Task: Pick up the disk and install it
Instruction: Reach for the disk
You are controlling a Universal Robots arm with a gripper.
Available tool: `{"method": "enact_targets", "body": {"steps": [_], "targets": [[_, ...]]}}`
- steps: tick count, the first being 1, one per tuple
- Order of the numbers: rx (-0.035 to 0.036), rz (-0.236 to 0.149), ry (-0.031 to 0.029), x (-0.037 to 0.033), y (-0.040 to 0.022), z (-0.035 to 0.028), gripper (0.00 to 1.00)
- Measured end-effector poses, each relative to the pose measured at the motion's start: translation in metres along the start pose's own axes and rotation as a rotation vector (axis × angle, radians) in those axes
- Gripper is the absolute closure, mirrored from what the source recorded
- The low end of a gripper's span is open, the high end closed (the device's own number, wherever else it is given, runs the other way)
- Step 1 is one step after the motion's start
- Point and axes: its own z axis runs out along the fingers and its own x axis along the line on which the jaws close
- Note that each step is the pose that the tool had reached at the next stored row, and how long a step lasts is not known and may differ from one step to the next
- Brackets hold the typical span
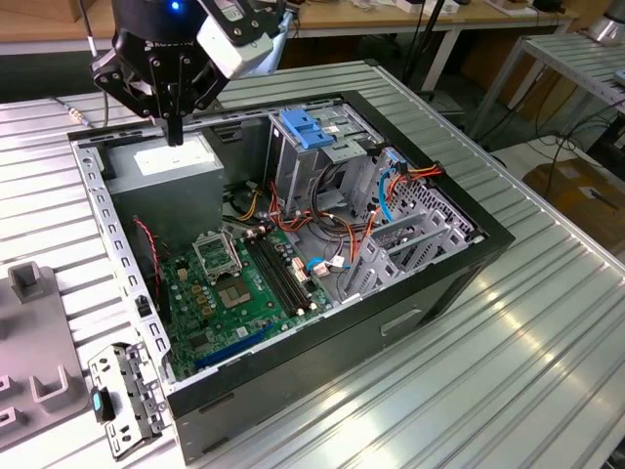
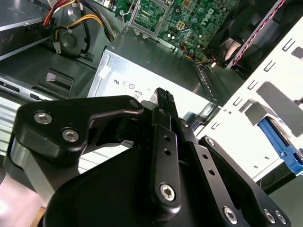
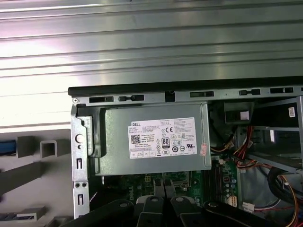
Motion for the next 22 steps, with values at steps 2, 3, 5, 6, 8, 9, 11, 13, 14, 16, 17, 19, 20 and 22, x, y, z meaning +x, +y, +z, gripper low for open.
{"method": "enact_targets", "body": {"steps": [2,3,5,6,8,9,11,13,14,16,17,19,20,22], "targets": [[0.0000,0.000,0.0001,0.0013,-0.0001,0.0000,0.86],[0.0000,0.000,0.0001,0.0019,-0.0001,0.0000,0.86],[0.0000,0.000,0.0001,0.0032,-0.0003,0.0000,0.86],[0.0000,0.000,0.0001,0.0038,-0.0003,-0.0001,0.86],[0.0000,0.000,0.0003,0.0059,-0.0005,-0.0001,0.86],[0.0000,0.000,0.0003,0.0064,-0.0005,-0.0001,0.86],[0.0000,0.000,0.0004,0.0080,-0.0006,-0.0001,0.86],[0.0000,0.000,0.0004,0.0092,-0.0007,-0.0001,0.86],[0.0000,0.000,0.0007,0.0100,-0.0008,-0.0002,0.86],[0.0001,0.000,0.0010,0.0112,-0.0009,-0.0002,0.86],[0.0001,0.000,0.0010,0.0117,-0.0009,-0.0002,0.86],[0.0001,0.000,0.0014,0.0135,-0.0010,-0.0002,0.86],[0.0000,0.000,0.0015,0.0142,-0.0011,-0.0001,0.86],[0.0001,0.000,0.0019,0.0156,-0.0012,-0.0002,0.86]]}}
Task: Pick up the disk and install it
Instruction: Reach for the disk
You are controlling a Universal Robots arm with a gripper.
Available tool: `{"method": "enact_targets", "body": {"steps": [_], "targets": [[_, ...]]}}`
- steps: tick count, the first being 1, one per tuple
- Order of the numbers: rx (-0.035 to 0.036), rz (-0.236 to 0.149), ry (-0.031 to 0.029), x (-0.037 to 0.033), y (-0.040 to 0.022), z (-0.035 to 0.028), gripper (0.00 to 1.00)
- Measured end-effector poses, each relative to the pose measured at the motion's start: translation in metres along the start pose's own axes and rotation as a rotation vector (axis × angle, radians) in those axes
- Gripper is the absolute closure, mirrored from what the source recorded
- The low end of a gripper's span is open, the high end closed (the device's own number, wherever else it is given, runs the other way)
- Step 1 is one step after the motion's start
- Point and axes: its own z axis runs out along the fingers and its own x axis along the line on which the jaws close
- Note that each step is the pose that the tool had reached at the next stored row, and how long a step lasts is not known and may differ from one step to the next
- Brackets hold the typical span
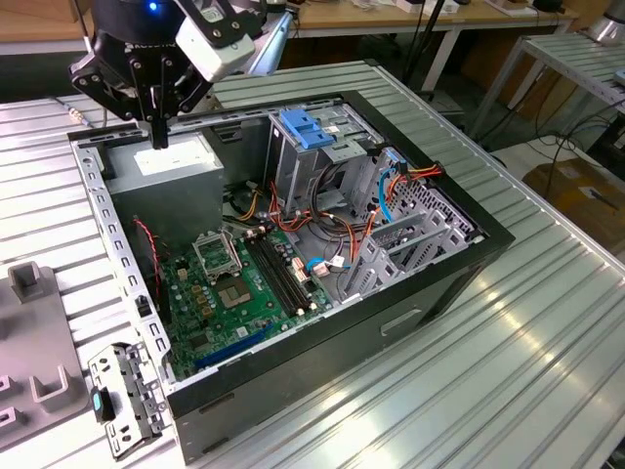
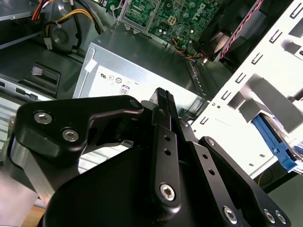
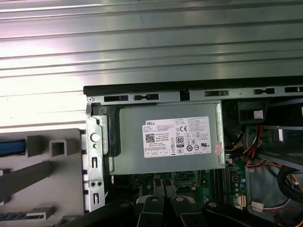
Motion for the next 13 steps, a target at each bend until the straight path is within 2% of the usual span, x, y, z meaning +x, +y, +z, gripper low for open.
{"method": "enact_targets", "body": {"steps": [13], "targets": [[0.0001,0.000,0.0013,0.0077,-0.0006,0.0000,0.86]]}}
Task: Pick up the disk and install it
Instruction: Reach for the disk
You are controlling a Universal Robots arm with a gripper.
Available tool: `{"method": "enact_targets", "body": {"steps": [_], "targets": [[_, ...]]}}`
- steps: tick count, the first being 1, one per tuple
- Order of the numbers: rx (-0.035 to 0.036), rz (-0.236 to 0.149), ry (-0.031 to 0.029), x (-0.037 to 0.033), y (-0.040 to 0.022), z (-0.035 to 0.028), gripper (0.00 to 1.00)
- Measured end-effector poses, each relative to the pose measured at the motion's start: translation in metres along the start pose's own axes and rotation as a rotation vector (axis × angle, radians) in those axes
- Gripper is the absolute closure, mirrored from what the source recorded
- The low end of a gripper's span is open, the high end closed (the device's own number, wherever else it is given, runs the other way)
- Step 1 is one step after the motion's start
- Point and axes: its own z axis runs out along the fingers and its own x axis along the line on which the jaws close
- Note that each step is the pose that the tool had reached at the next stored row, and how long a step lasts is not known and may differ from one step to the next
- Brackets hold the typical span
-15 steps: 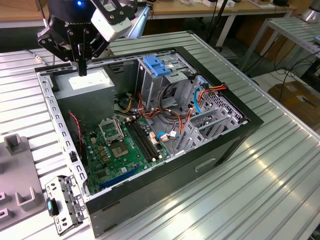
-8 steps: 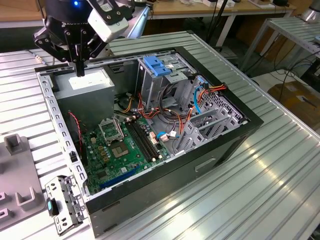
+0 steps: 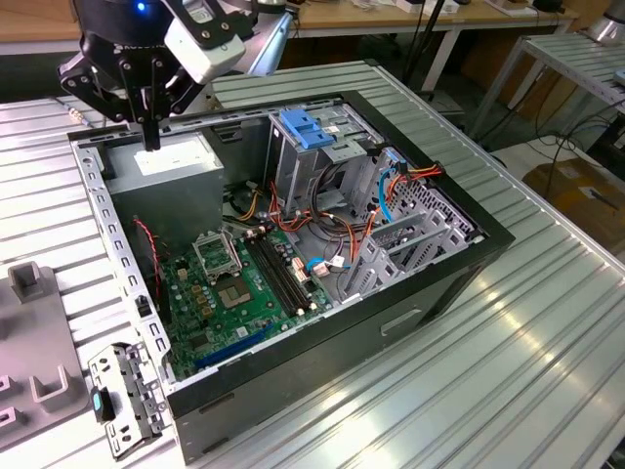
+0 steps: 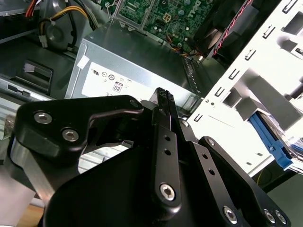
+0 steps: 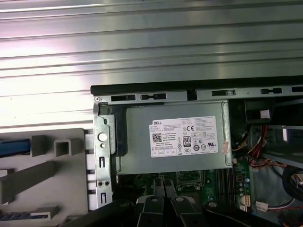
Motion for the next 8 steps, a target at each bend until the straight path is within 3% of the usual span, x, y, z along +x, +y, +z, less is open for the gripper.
{"method": "enact_targets", "body": {"steps": [8], "targets": [[0.0000,0.000,0.0009,0.0053,-0.0004,0.0000,0.86]]}}
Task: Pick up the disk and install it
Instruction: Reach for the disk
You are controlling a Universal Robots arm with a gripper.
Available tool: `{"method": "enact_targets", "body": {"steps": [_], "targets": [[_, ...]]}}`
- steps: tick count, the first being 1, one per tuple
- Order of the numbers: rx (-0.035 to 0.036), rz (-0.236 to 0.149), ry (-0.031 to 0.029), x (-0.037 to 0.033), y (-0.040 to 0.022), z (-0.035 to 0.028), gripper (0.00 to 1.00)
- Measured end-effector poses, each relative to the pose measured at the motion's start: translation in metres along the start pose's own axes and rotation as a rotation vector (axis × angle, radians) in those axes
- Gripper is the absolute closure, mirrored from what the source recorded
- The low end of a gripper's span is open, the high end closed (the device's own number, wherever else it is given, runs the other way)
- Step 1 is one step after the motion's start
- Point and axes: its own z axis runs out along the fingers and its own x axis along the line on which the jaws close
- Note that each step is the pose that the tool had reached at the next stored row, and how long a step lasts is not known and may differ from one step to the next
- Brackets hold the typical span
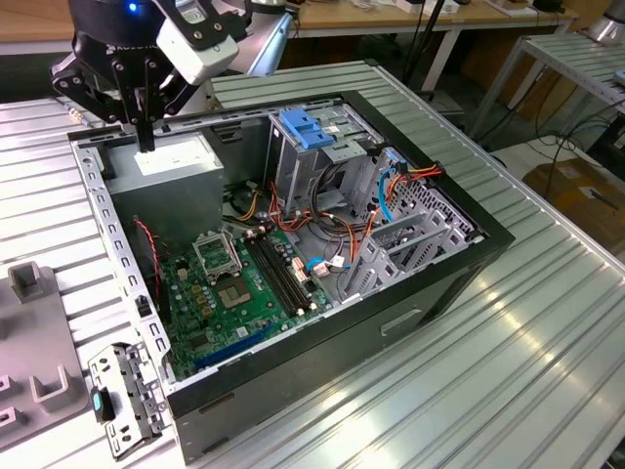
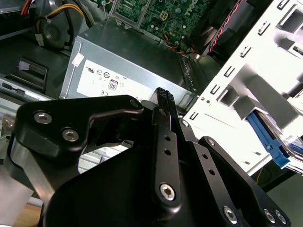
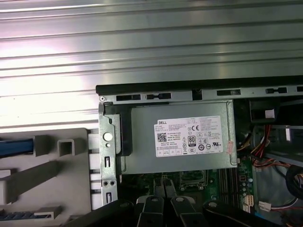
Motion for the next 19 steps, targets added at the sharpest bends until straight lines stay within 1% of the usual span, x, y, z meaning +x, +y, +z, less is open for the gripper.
{"method": "enact_targets", "body": {"steps": [10,15,19], "targets": [[0.0003,0.000,0.0029,0.0069,-0.0005,0.0003,0.86],[0.0003,0.000,0.0037,0.0144,-0.0011,0.0006,0.86],[0.0004,0.000,0.0051,0.0173,-0.0014,0.0007,0.86]]}}
